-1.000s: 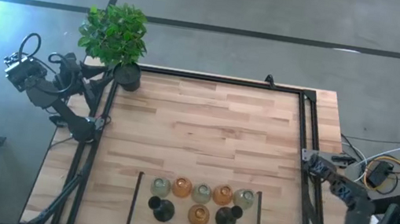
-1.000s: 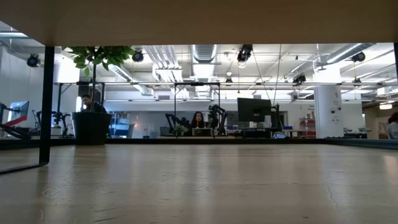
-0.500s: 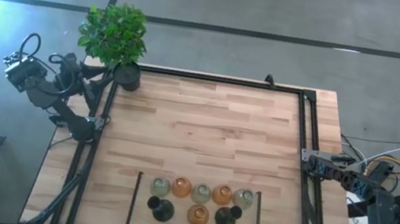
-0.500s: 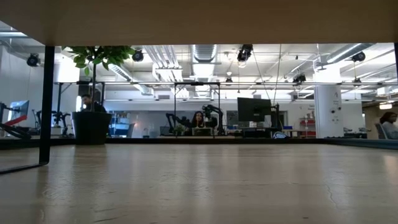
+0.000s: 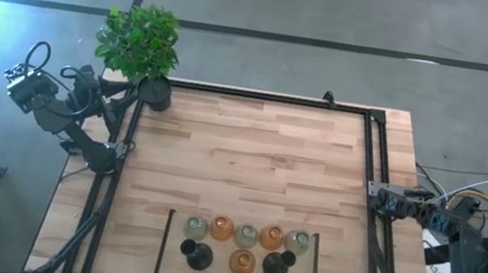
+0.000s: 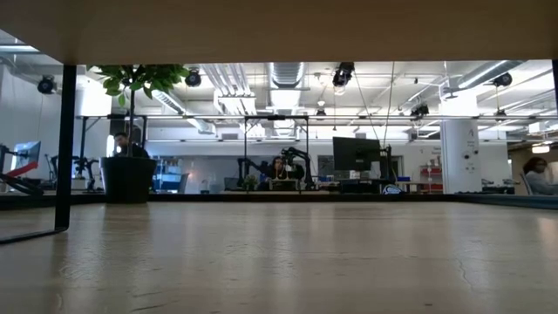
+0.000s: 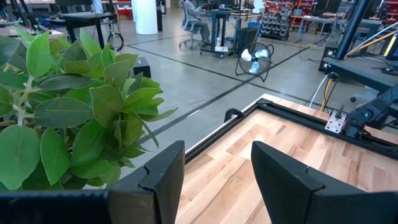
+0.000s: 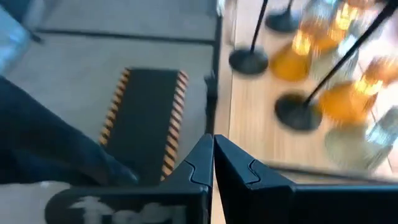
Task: Pick & Place candle stick holders
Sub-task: Return to Home Position
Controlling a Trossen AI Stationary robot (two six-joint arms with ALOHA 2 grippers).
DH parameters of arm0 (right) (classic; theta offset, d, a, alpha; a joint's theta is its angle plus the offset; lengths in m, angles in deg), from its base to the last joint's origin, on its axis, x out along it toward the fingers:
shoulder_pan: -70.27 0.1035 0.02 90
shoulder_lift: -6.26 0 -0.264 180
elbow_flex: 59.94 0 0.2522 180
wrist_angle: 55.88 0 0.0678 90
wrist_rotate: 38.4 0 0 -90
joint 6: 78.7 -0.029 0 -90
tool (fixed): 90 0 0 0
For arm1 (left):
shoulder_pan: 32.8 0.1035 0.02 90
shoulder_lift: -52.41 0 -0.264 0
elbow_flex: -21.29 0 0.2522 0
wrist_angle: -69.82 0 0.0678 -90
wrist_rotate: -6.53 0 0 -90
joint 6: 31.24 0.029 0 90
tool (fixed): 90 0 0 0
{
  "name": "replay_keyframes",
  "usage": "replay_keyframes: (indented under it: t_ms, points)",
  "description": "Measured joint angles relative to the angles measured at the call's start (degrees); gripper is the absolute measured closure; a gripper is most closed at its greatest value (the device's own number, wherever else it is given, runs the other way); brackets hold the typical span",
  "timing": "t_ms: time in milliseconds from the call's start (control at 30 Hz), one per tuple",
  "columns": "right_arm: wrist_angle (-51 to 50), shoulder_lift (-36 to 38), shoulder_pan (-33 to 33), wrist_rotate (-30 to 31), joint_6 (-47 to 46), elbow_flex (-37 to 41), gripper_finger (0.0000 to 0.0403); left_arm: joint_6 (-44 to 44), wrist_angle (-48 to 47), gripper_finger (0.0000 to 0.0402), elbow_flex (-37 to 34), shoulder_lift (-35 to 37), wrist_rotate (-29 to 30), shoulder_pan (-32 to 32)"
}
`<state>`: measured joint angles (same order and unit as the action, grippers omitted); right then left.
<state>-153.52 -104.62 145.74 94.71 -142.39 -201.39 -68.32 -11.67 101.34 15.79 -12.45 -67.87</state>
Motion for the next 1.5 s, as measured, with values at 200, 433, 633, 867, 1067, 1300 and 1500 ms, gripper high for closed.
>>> replay_keyframes:
  t_ms: [200,433,633,867,1067,1300,1500]
  points:
    - [3.4,10.6,-2.0,1.6,7.1,-1.0,0.0395,0.0,0.0,0.0211,0.0,0.0,0.0,0.0]
    - [2.8,15.3,-1.1,1.7,10.1,2.6,0.0395,0.0,-0.1,0.0211,0.0,0.0,0.0,0.0]
    - [5.3,24.4,-0.7,1.0,10.1,13.1,0.0395,0.0,0.0,0.0211,0.0,0.0,0.0,0.0]
    - [14.5,41.5,-1.1,3.2,14.8,30.0,0.0395,0.0,-0.1,0.0211,0.0,-0.1,0.0,0.0]
    - [30.9,55.3,-1.2,10.0,22.4,46.8,0.0395,0.0,0.0,0.0211,0.0,-0.1,0.0,0.0]
    - [56.8,64.6,-5.4,8.9,40.0,61.7,0.0395,0.0,-0.1,0.0211,0.0,-0.1,0.0,0.0]
    - [69.4,66.8,-14.0,-1.4,50.5,69.3,0.0395,0.0,0.0,0.0211,0.0,-0.1,0.0,0.0]
